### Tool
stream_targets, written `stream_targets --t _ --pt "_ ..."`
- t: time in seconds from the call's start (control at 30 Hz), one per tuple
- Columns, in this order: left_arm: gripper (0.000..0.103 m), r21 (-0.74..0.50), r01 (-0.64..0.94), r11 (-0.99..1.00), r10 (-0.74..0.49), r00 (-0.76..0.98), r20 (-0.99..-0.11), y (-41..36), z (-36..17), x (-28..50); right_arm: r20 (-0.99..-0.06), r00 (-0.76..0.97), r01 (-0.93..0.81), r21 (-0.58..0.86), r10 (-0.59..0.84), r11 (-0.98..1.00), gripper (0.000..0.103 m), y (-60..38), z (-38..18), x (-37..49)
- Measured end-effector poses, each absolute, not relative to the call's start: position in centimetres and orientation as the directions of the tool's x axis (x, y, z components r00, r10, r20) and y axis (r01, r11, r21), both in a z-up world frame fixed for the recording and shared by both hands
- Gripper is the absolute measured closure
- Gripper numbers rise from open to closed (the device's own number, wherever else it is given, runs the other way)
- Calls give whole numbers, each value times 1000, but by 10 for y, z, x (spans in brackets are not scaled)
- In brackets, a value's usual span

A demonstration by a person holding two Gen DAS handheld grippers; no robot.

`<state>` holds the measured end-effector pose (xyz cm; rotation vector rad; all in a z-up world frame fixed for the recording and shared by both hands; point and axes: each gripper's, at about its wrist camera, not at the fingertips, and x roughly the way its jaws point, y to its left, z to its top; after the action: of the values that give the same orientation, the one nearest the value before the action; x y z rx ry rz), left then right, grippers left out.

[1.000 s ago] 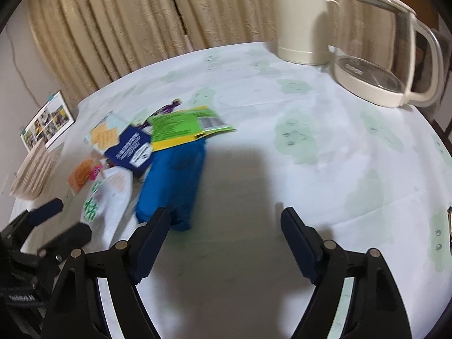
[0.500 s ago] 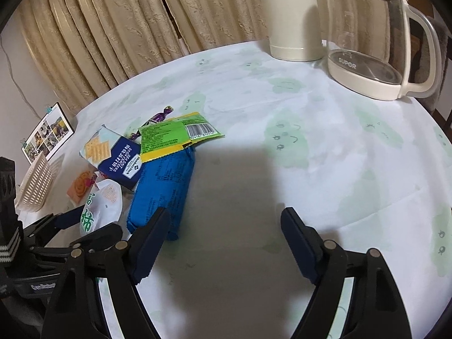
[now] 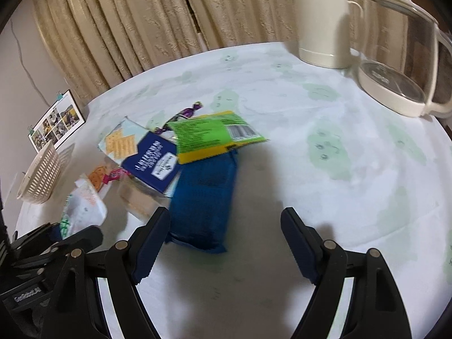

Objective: Organize snacks
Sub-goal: 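Grasp the white bag with green characters with the left tool while the right tool grasps the blue pack, then carry the white bag and blue pack over the pink basket with both tools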

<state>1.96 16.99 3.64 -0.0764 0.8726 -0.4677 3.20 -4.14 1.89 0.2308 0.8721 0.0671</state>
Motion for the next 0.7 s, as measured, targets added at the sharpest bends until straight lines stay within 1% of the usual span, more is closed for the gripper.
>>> stream_targets --t 0.13,0.2,0.23,0.3,0.37,0.4,0.57,0.7 --pt "53 -258 345 903 -419 566 -710 186 42 15 -754 640 14 207 151 978 25 -28 20 40" --pt "53 -259 329 908 -411 577 -706 193 44 14 -763 630 9 196 147 981 31 -23 17 46" --pt "53 -257 325 910 -406 583 -703 195 45 14 -769 622 7 193 147 981 37 -21 15 49" --pt "53 -246 312 918 -392 603 -695 201 48 13 -774 621 12 174 129 985 41 -19 14 54" --pt "53 -233 302 924 -377 625 -683 208 54 11 -776 620 14 159 116 987 57 -18 15 57" --pt "53 -231 297 926 -372 634 -677 212 57 11 -776 621 19 151 106 988 60 -17 15 57" --pt "53 -219 253 942 -335 686 -646 236 74 16 -766 635 16 143 101 990 63 -16 15 51" --pt "53 -214 187 959 -281 736 -616 266 89 23 -756 641 3 176 133 984 64 -16 18 36"
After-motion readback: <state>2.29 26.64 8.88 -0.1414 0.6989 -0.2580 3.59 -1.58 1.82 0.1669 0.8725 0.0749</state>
